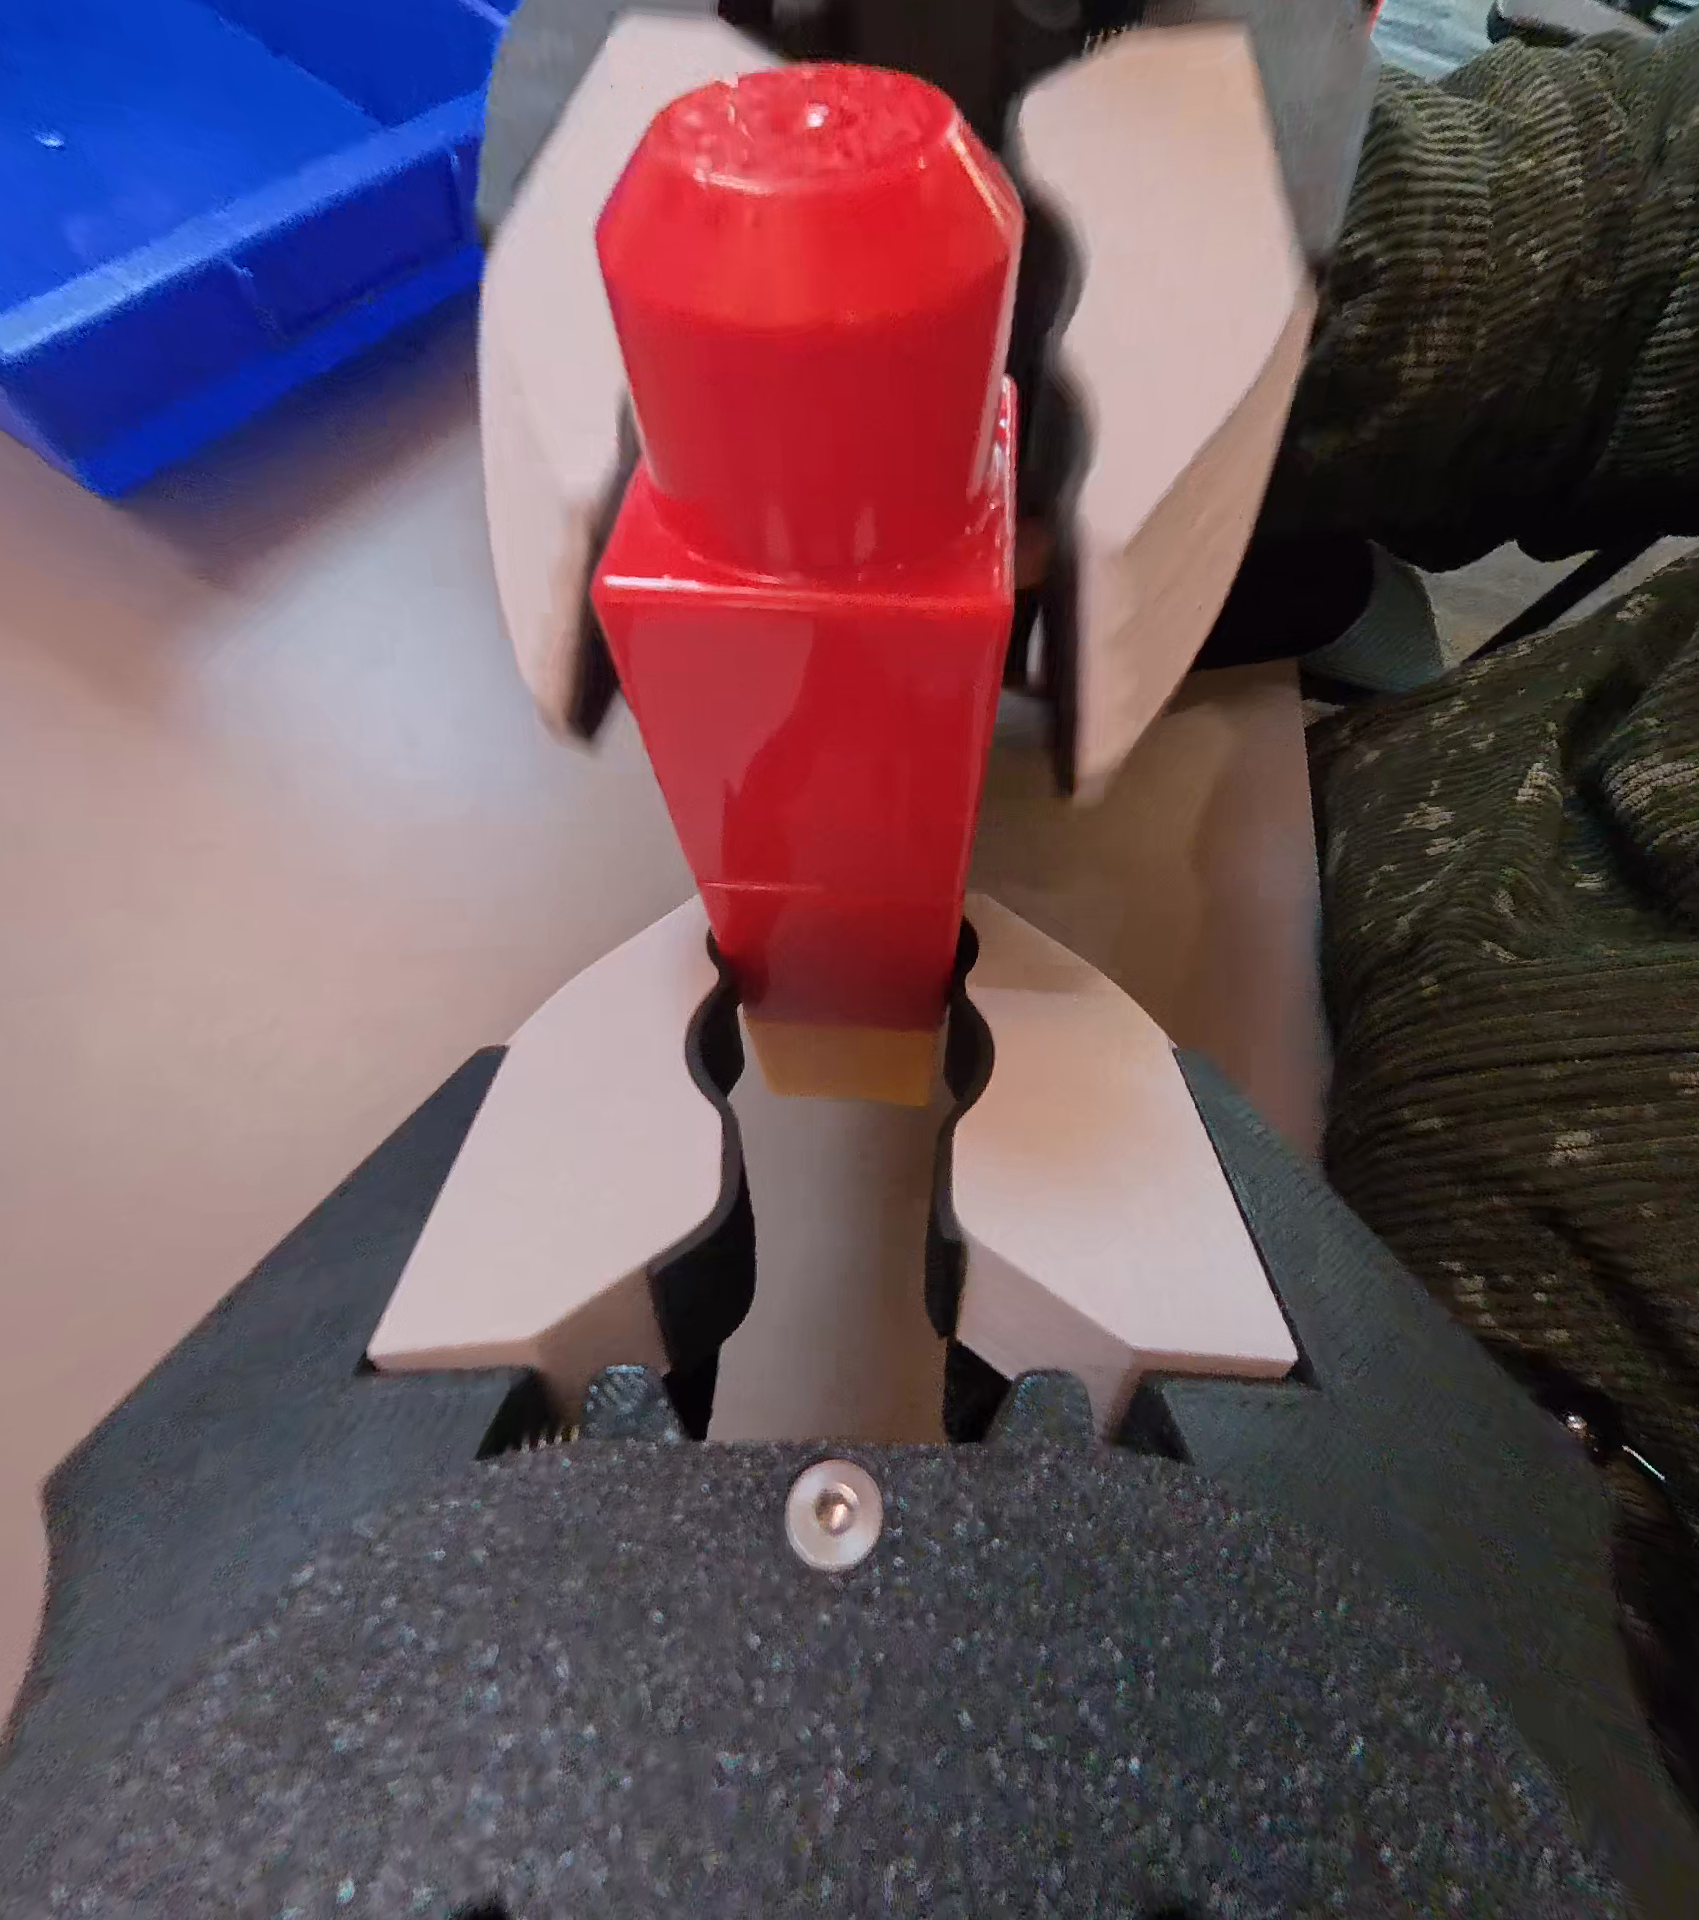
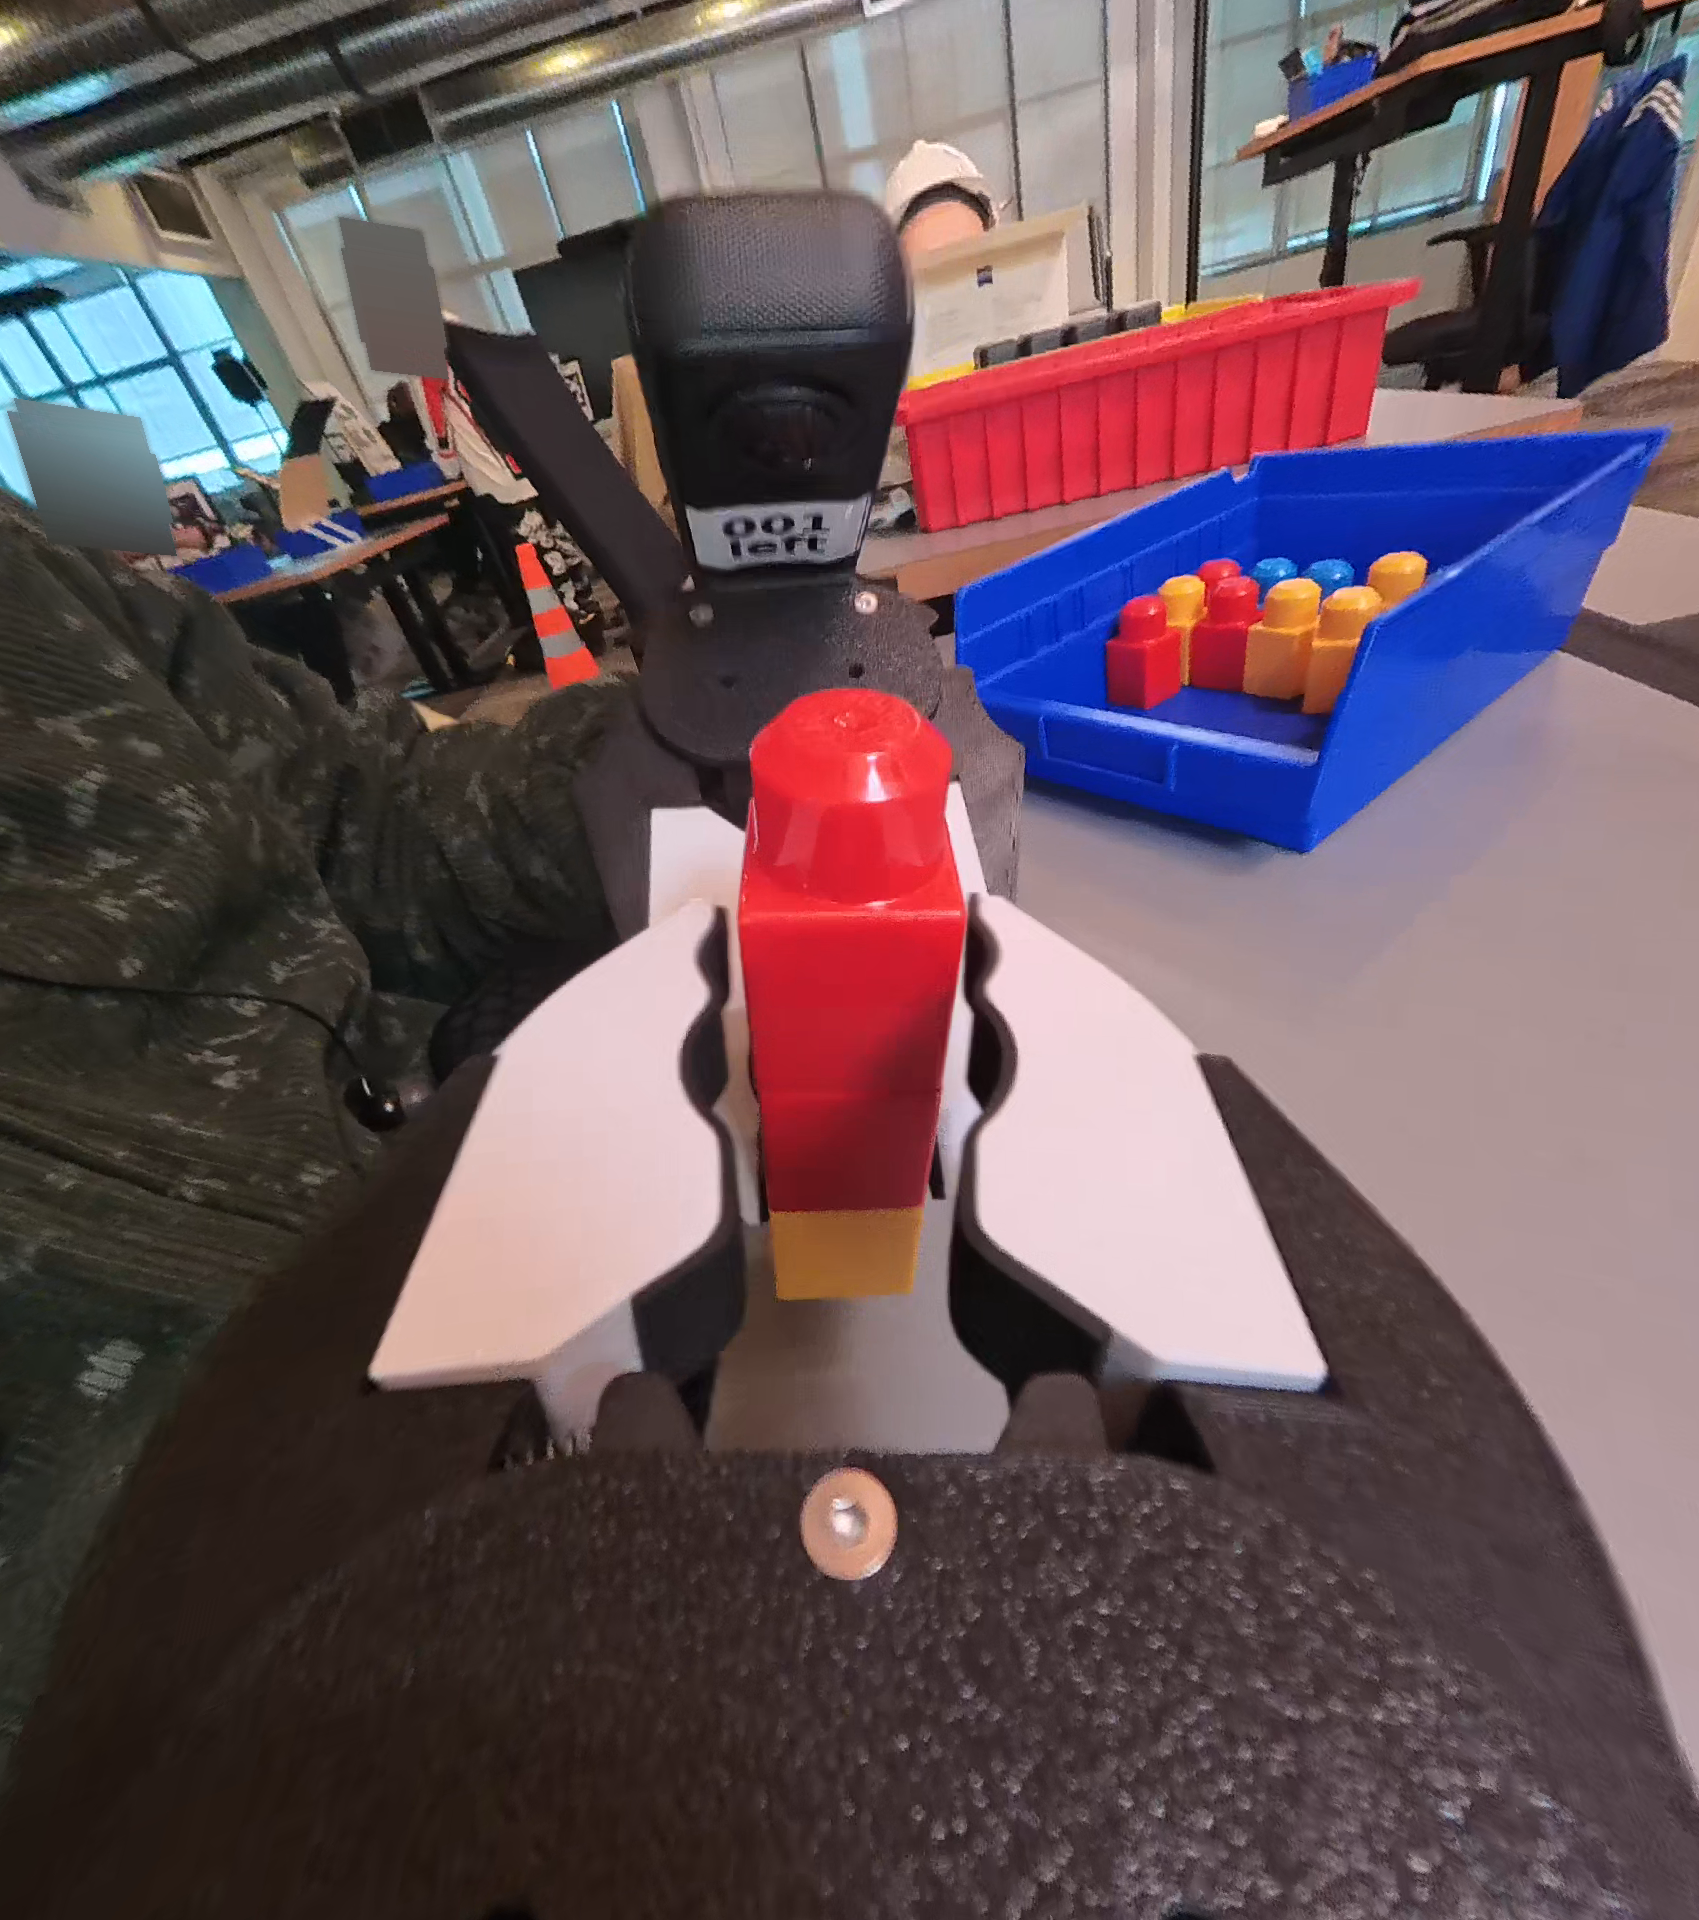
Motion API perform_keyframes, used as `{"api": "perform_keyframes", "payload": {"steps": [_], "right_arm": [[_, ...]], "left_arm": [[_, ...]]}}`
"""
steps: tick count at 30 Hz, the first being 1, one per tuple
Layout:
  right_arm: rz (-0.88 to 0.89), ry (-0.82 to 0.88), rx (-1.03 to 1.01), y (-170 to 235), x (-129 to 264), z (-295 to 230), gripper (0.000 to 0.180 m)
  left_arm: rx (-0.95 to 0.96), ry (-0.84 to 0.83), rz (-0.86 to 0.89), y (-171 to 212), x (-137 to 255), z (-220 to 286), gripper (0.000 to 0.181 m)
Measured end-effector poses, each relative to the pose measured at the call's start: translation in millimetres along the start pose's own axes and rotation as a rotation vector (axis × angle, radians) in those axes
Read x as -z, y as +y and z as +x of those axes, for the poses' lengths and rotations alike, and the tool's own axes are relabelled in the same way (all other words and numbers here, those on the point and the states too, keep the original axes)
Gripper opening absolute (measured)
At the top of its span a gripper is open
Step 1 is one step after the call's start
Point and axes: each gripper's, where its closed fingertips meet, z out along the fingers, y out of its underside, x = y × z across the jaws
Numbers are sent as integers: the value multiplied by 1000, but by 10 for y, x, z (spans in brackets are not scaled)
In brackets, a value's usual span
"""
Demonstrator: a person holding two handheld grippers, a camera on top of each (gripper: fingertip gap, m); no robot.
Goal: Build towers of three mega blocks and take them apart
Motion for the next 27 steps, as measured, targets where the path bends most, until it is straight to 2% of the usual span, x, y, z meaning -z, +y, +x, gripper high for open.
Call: {"api": "perform_keyframes", "payload": {"steps": [2, 5, 11, 13, 14, 16, 18, 19, 22, 24, 27], "right_arm": [[9, 11, 15, -161, 83, 20, 51], [-114, 66, 105, -231, 209, 86, 47], [-504, 71, 234, 48, 188, 108, 45], [-593, 39, 271, 142, 153, 66, 29], [-631, 47, 284, 164, 151, 77, 29], [-644, 71, 313, 73, 179, 91, 29], [-606, 119, 335, -225, 312, 152, 29], [-590, 153, 338, -416, 423, 208, 29], [-586, 332, 356, -1009, 861, 552, 29], [-650, 479, 350, -1289, 1233, 903, 29], [-792, 692, 281, -1471, 1885, 1517, 29]], "left_arm": [[-3, -39, -17, 39, 32, -75, 36], [-44, -105, -93, 169, 17, -178, 36], [-132, -190, -218, 340, -45, -233, 36], [-149, -210, -245, 384, -38, -255, 36], [-158, -224, -243, 394, -32, -277, 36], [-178, -263, -129, 236, 25, -326, 37], [-203, -369, 46, -41, 209, -467, 59], [-203, -418, 123, -158, 330, -536, 58], [-162, -449, 429, -477, 704, -590, 28], [-109, -460, 565, -554, 922, -638, 4], [-52, -483, 674, -574, 1147, -721, 0]]}}
